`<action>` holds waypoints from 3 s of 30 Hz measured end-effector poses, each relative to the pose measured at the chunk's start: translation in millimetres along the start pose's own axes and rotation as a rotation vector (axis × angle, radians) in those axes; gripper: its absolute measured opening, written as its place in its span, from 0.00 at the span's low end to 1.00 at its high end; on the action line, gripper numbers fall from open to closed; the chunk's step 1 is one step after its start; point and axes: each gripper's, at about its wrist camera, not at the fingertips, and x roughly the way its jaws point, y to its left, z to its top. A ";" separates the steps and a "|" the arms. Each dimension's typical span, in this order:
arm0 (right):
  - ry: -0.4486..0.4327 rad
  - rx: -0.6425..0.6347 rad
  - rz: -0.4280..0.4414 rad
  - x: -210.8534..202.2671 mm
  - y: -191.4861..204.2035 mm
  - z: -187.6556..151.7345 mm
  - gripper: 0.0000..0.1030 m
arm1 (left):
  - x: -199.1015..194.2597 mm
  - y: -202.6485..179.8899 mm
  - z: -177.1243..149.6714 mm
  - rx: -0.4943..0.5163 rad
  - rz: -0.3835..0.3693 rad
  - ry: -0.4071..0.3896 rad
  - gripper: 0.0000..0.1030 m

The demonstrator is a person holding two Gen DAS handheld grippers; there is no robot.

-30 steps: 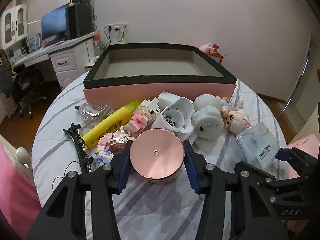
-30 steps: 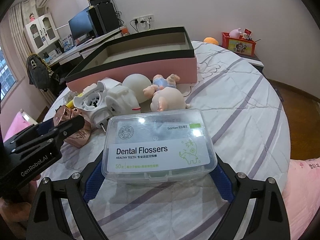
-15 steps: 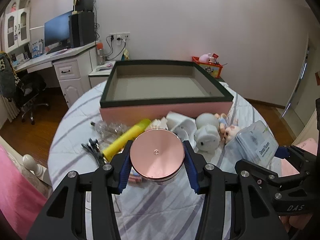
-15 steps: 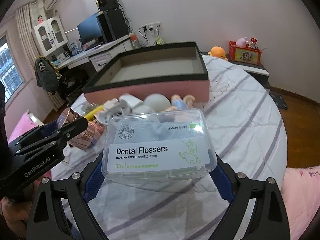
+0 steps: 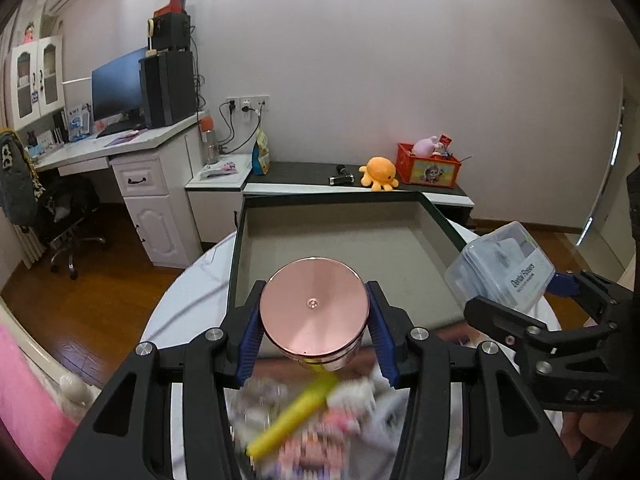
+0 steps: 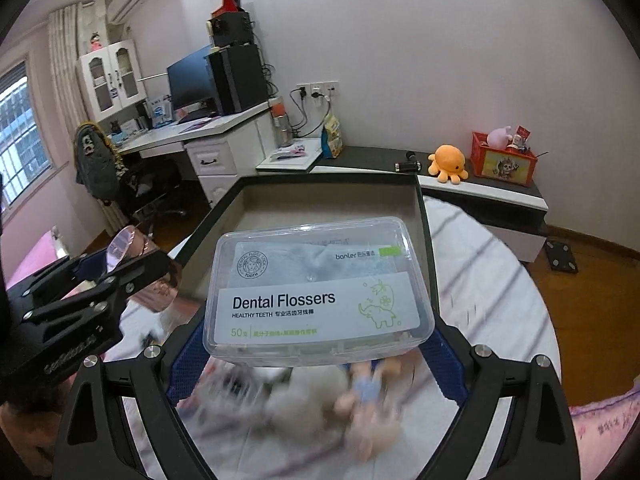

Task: Organize rigid objects
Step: 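Carry the jar and flosser box into the pink box and release both, then withdraw both tools from the box and move toward the remaining objects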

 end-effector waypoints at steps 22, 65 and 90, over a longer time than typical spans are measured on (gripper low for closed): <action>0.204 -0.018 -0.090 88.3 -15.3 5.3 1.00 | 87.2 25.2 9.9 -0.047 0.033 0.133 1.00; -0.261 0.102 -0.240 -192.8 41.3 -89.5 1.00 | -167.3 -3.9 -83.7 -0.048 0.115 -0.139 1.00; -0.241 0.101 -0.246 -192.5 41.9 -95.7 1.00 | -172.8 -0.1 -95.2 -0.067 0.128 -0.118 1.00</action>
